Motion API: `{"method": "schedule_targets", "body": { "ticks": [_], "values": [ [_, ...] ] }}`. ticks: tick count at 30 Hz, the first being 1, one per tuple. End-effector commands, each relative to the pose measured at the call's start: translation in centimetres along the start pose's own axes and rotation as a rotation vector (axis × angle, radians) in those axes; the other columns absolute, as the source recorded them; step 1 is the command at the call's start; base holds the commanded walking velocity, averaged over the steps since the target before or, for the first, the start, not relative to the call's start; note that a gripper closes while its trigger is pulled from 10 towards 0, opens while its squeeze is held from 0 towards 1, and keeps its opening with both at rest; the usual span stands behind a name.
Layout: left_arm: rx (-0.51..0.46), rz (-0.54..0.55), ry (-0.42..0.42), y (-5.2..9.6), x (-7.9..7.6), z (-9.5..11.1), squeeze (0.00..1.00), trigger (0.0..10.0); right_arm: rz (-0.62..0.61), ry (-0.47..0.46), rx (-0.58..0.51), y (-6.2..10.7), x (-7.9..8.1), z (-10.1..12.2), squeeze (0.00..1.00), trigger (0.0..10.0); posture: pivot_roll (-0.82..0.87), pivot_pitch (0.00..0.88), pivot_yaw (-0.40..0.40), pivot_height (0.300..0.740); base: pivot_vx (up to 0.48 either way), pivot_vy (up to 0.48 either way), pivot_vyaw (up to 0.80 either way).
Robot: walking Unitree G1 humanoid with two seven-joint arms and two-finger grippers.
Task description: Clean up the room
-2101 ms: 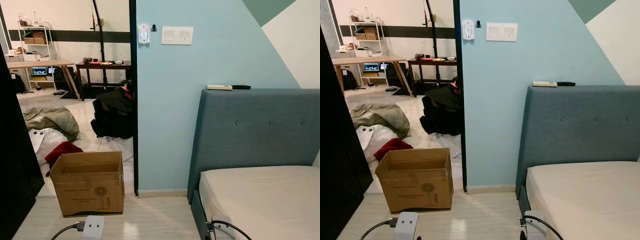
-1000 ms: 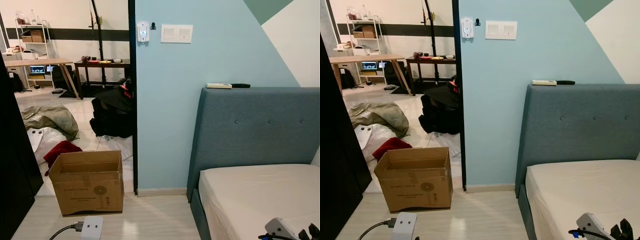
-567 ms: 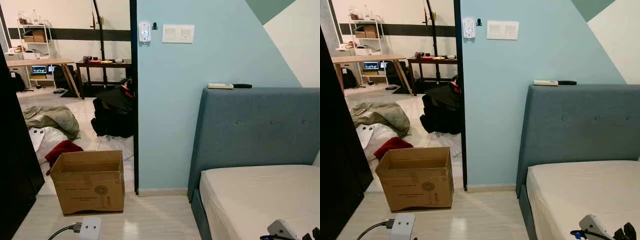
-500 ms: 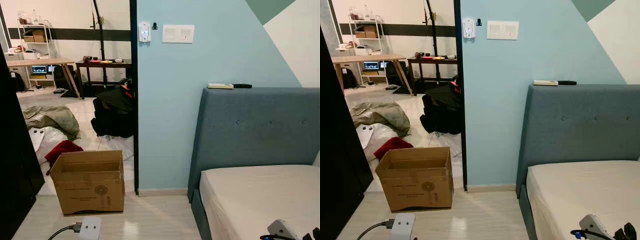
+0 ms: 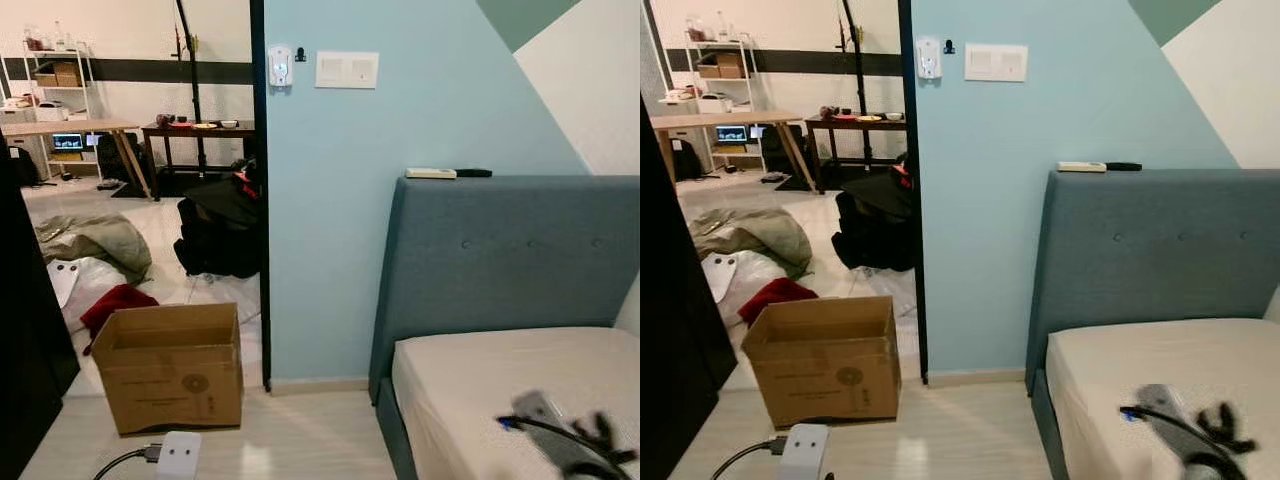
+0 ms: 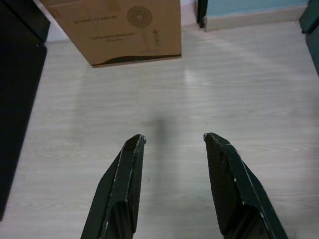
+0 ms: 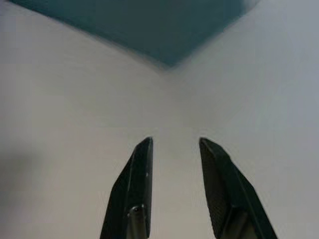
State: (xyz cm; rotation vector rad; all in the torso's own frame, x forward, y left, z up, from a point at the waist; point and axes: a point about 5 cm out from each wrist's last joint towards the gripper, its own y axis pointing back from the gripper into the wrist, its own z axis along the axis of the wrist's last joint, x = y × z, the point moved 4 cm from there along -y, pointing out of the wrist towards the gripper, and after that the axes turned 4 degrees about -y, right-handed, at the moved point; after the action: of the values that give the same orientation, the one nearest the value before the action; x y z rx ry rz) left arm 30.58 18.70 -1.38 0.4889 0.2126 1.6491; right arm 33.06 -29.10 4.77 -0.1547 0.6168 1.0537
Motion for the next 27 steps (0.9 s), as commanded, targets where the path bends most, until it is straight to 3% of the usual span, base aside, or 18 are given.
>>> {"method": "schedule_targets", "body": {
  "ticks": [1, 2, 3, 4, 6, 7, 9, 12, 13, 16, 20, 22, 23, 27],
  "values": [
    [0.02, -0.012, -0.008, 0.0, -0.1, -0.6, 0.0, 10.0, 0.147, -0.159, 0.008, 0.9, 3.7, 1.0, 0.0, 10.0, -0.01, 0.033, -0.011, 0.74, 0.0, 0.0, 0.0],
    [0.022, -0.017, -0.005, 0.0, -0.3, -0.6, 0.0, 10.0, 0.209, -0.201, 0.001, 1.7, 5.8, 1.8, 0.0, 10.0, 0.0, 0.028, -0.009, 0.74, 0.0, 0.0, 0.0],
    [0.022, -0.017, -0.005, 0.0, -0.3, -0.6, 0.0, 10.0, 0.209, -0.201, 0.001, 1.7, 5.8, 1.8, 0.0, 10.0, 0.0, 0.028, -0.009, 0.74, 0.0, 0.0, 0.0],
    [0.02, -0.021, 0.0, 0.0, -0.4, -0.6, 0.0, 10.0, 0.284, -0.212, 0.016, 2.7, 8.1, 1.8, 0.0, 10.0, 0.01, 0.026, -0.027, 0.74, 0.0, 0.0, 0.0],
    [0.022, 0.004, 0.005, 0.0, -0.2, -0.7, 0.0, 10.0, 0.389, -0.196, 0.049, 4.5, 11.1, 1.2, 0.0, 10.0, 0.02, 0.029, -0.045, 0.74, 0.0, 0.0, 0.0],
    [0.022, 0.004, 0.005, 0.0, -0.2, -0.7, 0.0, 10.0, 0.389, -0.196, 0.049, 4.5, 11.1, 1.2, 0.0, 10.0, 0.02, 0.029, -0.045, 0.74, 0.0, 0.0, 0.0],
    [0.025, 0.031, 0.013, 0.1, 0.1, -0.7, 0.0, 10.0, 0.462, -0.187, 0.061, 5.8, 12.6, 0.6, 0.0, 10.0, 0.02, 0.03, -0.056, 0.74, 0.0, 0.0, 0.0],
    [0.027, 0.034, -0.001, 0.2, 0.1, -0.9, 0.0, 10.0, 0.492, -0.186, 0.067, 6.3, 13.1, 0.1, 0.0, 10.0, 0.02, 0.036, -0.076, 0.74, 0.0, 0.0, 0.0],
    [0.047, 0.046, -0.024, 0.4, 0.4, -1.6, 0.0, 10.0, 0.548, -0.167, 0.108, 7.1, 13.9, -1.2, 0.0, 10.0, 0.02, 0.039, -0.09, 0.74, 0.0, 0.0, 0.0],
    [0.05, 0.061, -0.037, 0.6, 0.7, -2.1, 0.0, 10.0, 0.571, -0.178, 0.135, 7.5, 14.1, -2.2, 0.0, 10.0, 0.03, 0.042, -0.098, 0.74, 0.0, 0.0, 0.0],
    [0.004, 0.062, -0.036, 0.8, 0.6, -1.4, 0.0, 10.0, 0.548, -0.219, 0.138, 7.4, 13.5, -2.7, 0.0, 10.0, 0.03, 0.045, -0.096, 0.74, 0.0, 0.0, 0.0],
    [-0.005, 0.058, -0.041, 0.8, 0.4, -1.3, 0.0, 10.0, 0.562, -0.197, 0.14, 7.5, 13.4, -3.1, 0.0, 10.0, 0.03, 0.046, -0.094, 0.74, 0.0, 0.0, 0.0],
    [-0.004, -0.015, -0.035, 1.0, -0.4, -1.5, 0.0, 10.0, 0.614, -0.192, 0.195, 7.9, 13.6, -4.1, 0.0, 10.0, 0.03, 0.046, -0.094, 0.74, 0.0, 0.0, 0.0],
    [-0.005, -0.022, -0.035, 1.1, -0.5, -1.6, 0.0, 10.0, 0.597, -0.185, 0.199, 7.8, 13.2, -4.5, 0.0, 10.0, 0.02, 0.05, -0.067, 0.74, 0.0, 0.0, 0.0]
  ]
}}
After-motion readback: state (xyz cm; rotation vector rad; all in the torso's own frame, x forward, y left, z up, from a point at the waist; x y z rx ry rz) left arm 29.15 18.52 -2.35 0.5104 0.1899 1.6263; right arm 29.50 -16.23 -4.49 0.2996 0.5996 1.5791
